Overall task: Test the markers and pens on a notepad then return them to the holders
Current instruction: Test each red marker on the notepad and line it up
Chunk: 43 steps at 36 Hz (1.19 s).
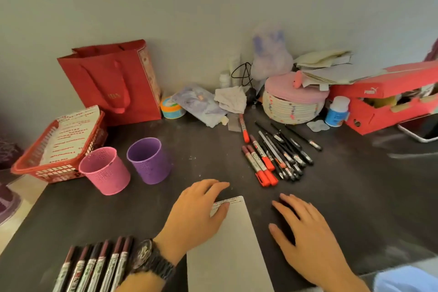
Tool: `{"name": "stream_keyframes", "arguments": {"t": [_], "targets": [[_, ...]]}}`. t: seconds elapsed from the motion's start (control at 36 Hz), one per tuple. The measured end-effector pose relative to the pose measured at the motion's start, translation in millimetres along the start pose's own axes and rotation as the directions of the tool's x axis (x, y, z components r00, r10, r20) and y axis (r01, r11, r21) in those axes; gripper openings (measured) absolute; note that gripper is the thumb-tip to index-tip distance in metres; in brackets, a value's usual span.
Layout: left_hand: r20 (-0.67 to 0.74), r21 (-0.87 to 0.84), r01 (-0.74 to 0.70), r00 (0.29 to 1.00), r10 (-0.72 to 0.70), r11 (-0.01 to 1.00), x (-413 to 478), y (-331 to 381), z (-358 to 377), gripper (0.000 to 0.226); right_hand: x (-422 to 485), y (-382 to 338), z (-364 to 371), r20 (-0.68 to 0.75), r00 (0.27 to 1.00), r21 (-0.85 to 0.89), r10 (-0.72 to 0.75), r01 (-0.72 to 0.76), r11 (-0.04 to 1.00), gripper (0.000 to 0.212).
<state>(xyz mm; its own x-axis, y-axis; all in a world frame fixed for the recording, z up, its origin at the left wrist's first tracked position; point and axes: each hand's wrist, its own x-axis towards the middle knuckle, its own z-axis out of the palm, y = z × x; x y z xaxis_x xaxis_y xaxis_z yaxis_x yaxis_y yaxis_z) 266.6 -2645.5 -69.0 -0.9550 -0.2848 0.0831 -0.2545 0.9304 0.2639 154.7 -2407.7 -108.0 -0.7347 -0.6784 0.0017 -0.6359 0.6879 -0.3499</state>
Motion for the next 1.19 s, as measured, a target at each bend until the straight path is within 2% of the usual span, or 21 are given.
{"name": "stream_keyframes", "arguments": {"t": [0.17,0.25,0.42,0.56,0.64,0.72,0.83,0.92,1.03,1.11,1.19], "targets": [[0.092,0.076,-0.121,0.989,0.114,0.990,69.4,48.6,16.6,0.038,3.2,-2.8,0.5,-0.035,0.999,0.059,0.028,-0.026,0.998,0.053],[0.124,0.062,-0.123,0.986,0.115,0.990,84.1,56.0,20.7,0.032,3.8,-2.6,-2.9,-0.097,0.995,0.114,0.036,-0.025,0.993,0.047],[0.180,-0.023,0.005,0.984,-0.001,1.000,95.9,55.2,27.7,0.028,5.8,1.1,-2.5,-0.035,0.999,0.113,0.016,-0.012,0.993,0.051],[0.159,0.032,0.102,0.982,-0.105,0.994,96.9,52.4,28.0,0.020,7.9,5.4,0.3,-0.009,1.000,0.097,0.022,-0.021,0.995,0.056],[0.110,-0.094,0.194,0.977,-0.184,0.976,96.5,47.5,25.8,0.014,7.7,5.2,-0.7,-0.001,1.000,0.084,0.019,-0.019,0.996,0.056],[0.052,-0.378,0.323,0.943,-0.328,0.868,91.2,39.6,20.2,0.015,8.5,6.2,-0.3,0.016,1.000,0.084,0.025,-0.026,0.996,0.055],[0.070,-0.751,0.348,0.887,-0.457,0.561,69.3,33.5,6.3,0.017,11.4,5.9,-0.6,0.022,0.999,0.092,0.029,-0.031,0.995,0.054],[0.065,-0.879,0.285,0.865,-0.497,0.382,44.1,33.8,-3.2,0.015,12.4,5.4,-1.3,0.016,1.000,0.099,0.027,-0.028,0.995,0.053],[0.045,-0.934,0.219,0.855,-0.517,0.281,9.2,39.0,-10.5,0.015,11.0,5.0,-0.4,-0.003,1.000,0.070,0.024,-0.024,0.997,0.051],[-0.028,-0.927,0.181,0.841,-0.540,0.329,-13.8,43.9,-11.9,0.019,9.9,2.0,-3.1,-0.015,0.999,0.070,0.036,-0.035,0.997,0.047],[-0.152,-0.856,0.160,0.831,-0.535,0.491,-35.0,49.2,-11.5,0.027,9.2,-1.9,-8.0,-0.034,0.997,0.192,0.066,-0.059,0.980,0.041]]}}
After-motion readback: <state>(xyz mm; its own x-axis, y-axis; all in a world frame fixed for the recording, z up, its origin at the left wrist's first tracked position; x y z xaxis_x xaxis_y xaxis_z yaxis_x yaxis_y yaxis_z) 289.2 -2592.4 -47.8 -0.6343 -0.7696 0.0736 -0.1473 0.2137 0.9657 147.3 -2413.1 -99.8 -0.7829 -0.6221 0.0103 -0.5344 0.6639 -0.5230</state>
